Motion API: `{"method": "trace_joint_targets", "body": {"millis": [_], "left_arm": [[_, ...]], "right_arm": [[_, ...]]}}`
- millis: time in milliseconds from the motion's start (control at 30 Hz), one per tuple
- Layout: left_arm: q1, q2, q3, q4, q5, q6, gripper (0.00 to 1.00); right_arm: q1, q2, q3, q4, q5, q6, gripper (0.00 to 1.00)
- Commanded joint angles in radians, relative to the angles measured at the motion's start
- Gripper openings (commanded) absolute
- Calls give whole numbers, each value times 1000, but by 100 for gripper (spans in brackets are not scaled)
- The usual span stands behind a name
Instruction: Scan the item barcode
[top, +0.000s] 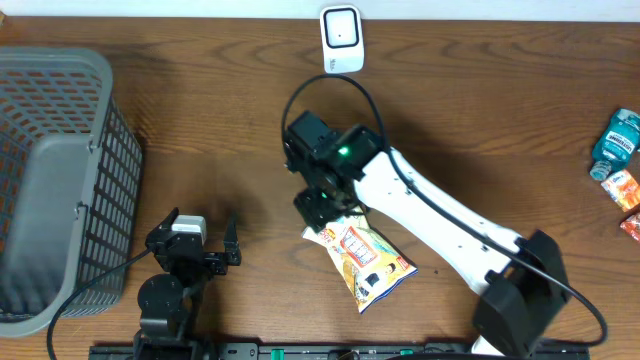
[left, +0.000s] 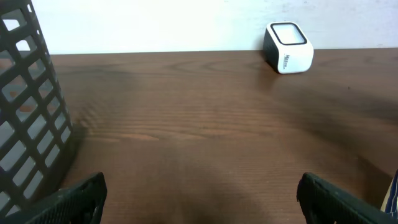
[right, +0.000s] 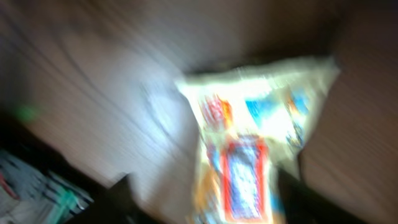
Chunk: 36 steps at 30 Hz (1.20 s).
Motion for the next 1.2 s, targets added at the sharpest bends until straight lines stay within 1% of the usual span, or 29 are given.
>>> {"method": "trace_joint_targets", "body": {"millis": [0, 100, 167, 200, 333, 433, 467, 500, 533, 567, 600, 633, 733, 800, 833, 933, 1000, 1067, 1100, 1133, 1167], "left_arm": [[3, -4, -15, -26, 6, -5, 98], [3, -4, -15, -26, 6, -5, 98], [3, -4, -15, -26, 6, -5, 98], [3, -4, -15, -26, 6, -5, 98], [3, -4, -15, -26, 6, -5, 98], [3, -4, -15, -26, 6, -5, 98], [3, -4, -15, -26, 6, -5, 98], [3, -4, -15, -26, 6, -5, 98], [3, -4, -15, -26, 6, -5, 98], [3, -4, -15, -26, 6, -5, 98], [3, -4, -15, -26, 6, -5, 98], [3, -4, -15, -26, 6, -5, 98], [3, -4, -15, -26, 6, -5, 98], [3, -4, -15, -26, 6, -5, 98], [3, -4, -15, -26, 6, -5, 98], [3, -4, -15, -26, 6, -5, 98], [3, -4, -15, -26, 6, -5, 98], [3, -4, -15, -26, 6, -5, 98], [3, -4, -15, -26, 6, -5, 98], [3, -4, -15, -26, 6, -5, 98], [3, -4, -15, -26, 6, -5, 98]], "right_arm": [[36, 2, -32, -90, 161, -18, 99], [66, 2, -104, -99, 194, -18, 99], [91, 2, -182, -53, 240, -2, 99], [111, 2, -247, 4, 294, 19, 99], [138, 2, -401, 200, 439, 23, 99], [133, 3, -515, 353, 483, 16, 99], [130, 3, -546, 388, 483, 9, 97], [128, 3, -580, 425, 483, 6, 84], [127, 2, -606, 451, 485, 6, 64], [127, 3, -634, 480, 496, 8, 27], [127, 3, -656, 503, 514, 8, 8], [128, 2, -665, 511, 533, 8, 1], [128, 0, -642, 497, 558, 14, 1], [121, -3, -582, 459, 473, 8, 1], [111, -3, -539, 427, 397, -15, 1], [48, -5, -370, 293, 59, -147, 1], [-17, -5, -272, 204, -254, -332, 1], [-92, -5, -221, 104, -600, -599, 1], [-123, -5, -216, 66, -711, -696, 1], [-183, -4, -219, 4, -875, -834, 1], [-211, -2, -227, -13, -935, -872, 1]]}}
